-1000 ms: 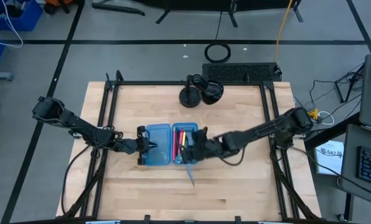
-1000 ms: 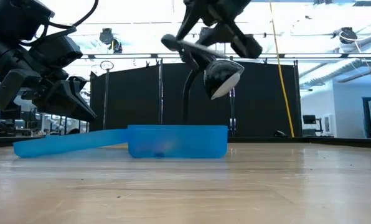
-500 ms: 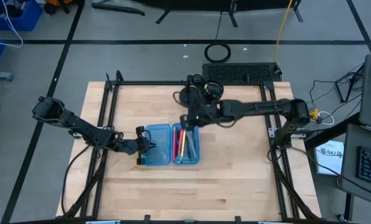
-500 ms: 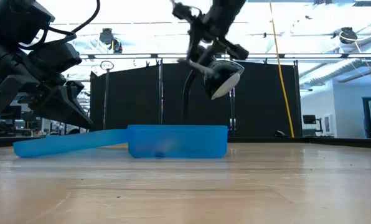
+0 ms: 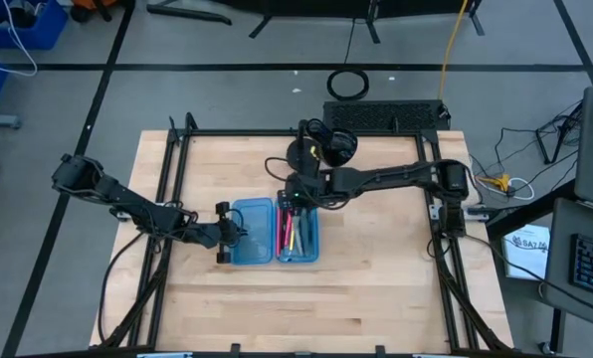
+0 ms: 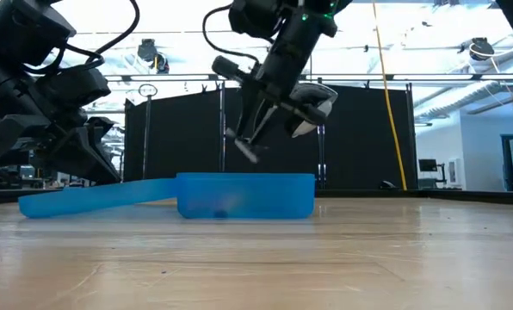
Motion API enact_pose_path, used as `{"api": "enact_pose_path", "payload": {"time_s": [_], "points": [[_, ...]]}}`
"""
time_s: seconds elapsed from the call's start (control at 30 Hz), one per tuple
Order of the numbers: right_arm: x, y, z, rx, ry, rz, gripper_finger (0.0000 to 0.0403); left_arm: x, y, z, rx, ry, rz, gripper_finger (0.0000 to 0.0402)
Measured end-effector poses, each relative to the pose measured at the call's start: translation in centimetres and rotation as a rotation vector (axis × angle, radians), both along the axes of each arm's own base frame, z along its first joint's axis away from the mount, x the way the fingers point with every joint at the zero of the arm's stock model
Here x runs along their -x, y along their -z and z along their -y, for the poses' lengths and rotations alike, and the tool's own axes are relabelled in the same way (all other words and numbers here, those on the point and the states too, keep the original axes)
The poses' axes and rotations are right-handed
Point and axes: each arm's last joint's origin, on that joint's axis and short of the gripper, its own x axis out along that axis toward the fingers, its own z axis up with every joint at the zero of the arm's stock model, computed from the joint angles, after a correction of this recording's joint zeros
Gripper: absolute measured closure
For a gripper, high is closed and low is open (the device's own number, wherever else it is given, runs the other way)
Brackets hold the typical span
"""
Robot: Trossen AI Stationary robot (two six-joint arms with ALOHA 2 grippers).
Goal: Pick & place school supplies into a supply box
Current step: Put the black scissors into the blue supply box
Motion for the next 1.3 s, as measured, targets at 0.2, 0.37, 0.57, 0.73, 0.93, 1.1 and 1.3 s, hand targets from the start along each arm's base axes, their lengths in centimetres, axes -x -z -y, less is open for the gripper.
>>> {"api": "enact_pose_path", "payload": {"time_s": [0.2, 0.37, 0.57, 0.73, 0.93, 1.1, 1.3], "points": [[-0.5, 1.4, 0.0, 0.002, 0.026, -0.029, 0.0332, 0.0, 0.0, 0.0, -0.028, 0.022, -0.006, 0.0376], [-0.3, 1.6, 0.1, 0.004, 0.029, -0.051, 0.0332, 0.0, 0.0, 0.0, -0.044, 0.035, -0.008, 0.0376], [0.0, 1.7, 0.1, -0.01, 0.056, -0.075, 0.0332, 0.0, 0.0, 0.0, -0.063, 0.052, -0.012, 0.0376], [-0.3, 2.1, 0.2, -0.001, 0.063, -0.075, 0.0332, 0.0, 0.0, 0.0, -0.077, 0.062, -0.021, 0.0376], [-0.7, 2.9, 0.0, 0.011, 0.065, -0.071, 0.0332, 0.0, 0.0, 0.0, -0.077, 0.062, -0.021, 0.0376], [-0.8, 3.5, -0.2, 0.006, 0.055, -0.097, 0.0332, 0.0, 0.0, 0.0, -0.078, 0.061, -0.018, 0.0376], [-0.8, 4.2, -0.4, -0.007, 0.035, -0.126, 0.0332, 0.0, 0.0, 0.0, -0.08, 0.057, -0.011, 0.0376]]}}
